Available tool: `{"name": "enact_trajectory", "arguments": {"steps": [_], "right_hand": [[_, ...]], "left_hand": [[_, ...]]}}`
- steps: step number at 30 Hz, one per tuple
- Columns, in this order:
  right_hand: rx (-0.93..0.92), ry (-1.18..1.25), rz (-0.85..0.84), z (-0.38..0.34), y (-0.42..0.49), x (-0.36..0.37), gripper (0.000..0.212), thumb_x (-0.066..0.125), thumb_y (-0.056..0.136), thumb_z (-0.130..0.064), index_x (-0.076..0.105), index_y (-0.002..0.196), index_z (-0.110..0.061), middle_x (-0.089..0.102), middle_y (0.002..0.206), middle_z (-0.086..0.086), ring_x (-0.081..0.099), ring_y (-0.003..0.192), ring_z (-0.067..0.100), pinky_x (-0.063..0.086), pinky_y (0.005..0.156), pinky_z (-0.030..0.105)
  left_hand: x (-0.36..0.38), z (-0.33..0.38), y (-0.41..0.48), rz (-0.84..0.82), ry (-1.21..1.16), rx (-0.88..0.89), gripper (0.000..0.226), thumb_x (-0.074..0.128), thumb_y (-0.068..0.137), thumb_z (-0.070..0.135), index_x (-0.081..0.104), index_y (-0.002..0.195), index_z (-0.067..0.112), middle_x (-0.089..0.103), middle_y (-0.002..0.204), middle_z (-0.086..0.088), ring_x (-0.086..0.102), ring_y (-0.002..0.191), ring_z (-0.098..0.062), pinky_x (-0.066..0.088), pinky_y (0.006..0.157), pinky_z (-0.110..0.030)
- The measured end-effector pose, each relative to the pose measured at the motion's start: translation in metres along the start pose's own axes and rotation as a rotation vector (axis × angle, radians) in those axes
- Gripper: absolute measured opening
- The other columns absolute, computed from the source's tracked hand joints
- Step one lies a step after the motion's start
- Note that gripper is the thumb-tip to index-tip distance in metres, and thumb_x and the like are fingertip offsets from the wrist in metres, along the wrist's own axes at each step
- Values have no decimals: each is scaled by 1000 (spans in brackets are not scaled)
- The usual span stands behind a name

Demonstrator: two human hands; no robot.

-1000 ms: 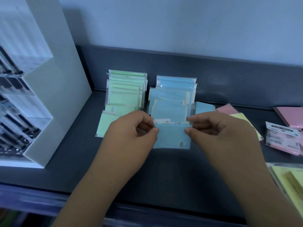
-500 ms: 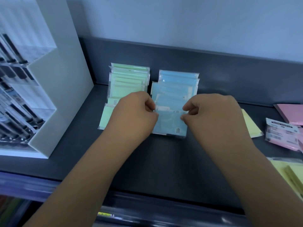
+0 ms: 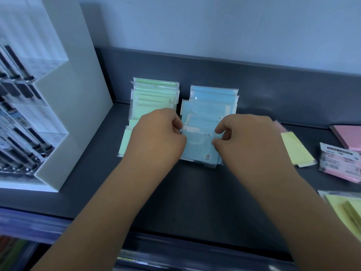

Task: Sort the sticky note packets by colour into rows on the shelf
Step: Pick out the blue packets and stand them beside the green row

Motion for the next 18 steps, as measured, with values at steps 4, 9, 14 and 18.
{"name": "enact_trajectory", "arguments": {"steps": [4, 9, 14, 18], "right_hand": [[-20, -14, -17, -1, -1, 3, 16, 65, 88, -28, 69, 104, -26, 68, 94, -7, 60, 97, 18, 46, 76, 31], [-4, 21, -26, 4, -4, 2, 16, 66, 87, -32, 68, 103, -30, 68, 96, -7, 61, 96, 19, 51, 79, 35], [-8, -13, 44, 7, -9, -13, 28, 56, 93, -53, 68, 105, -30, 69, 96, -10, 62, 96, 17, 52, 79, 36], [-33, 15, 63, 15, -14, -29, 44, 47, 92, -64, 67, 115, -31, 68, 104, -10, 61, 99, 16, 51, 81, 37]], "left_hand": [[5, -3, -5, -35, 1, -16, 19, 70, 82, 14, 66, 92, 30, 67, 82, 14, 63, 79, -4, 53, 68, -24], [8, -2, -13, -82, -9, -10, 22, 75, 80, 24, 63, 98, 30, 66, 88, 14, 62, 79, -4, 54, 72, -28], [-7, 20, -22, 5, 98, 131, 30, 64, 89, 48, 60, 111, 29, 62, 100, 16, 60, 90, -6, 53, 80, -31], [-6, 42, -30, -14, 216, 281, 51, 50, 90, 59, 56, 130, 28, 59, 123, 15, 52, 112, -8, 37, 84, -23]]}}
Point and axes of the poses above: each hand's wrist, its own y-axis towards the middle knuckle, its own x-axis out of the palm, z = x × y, the point moved 10 cm from there along y, towards the middle knuckle
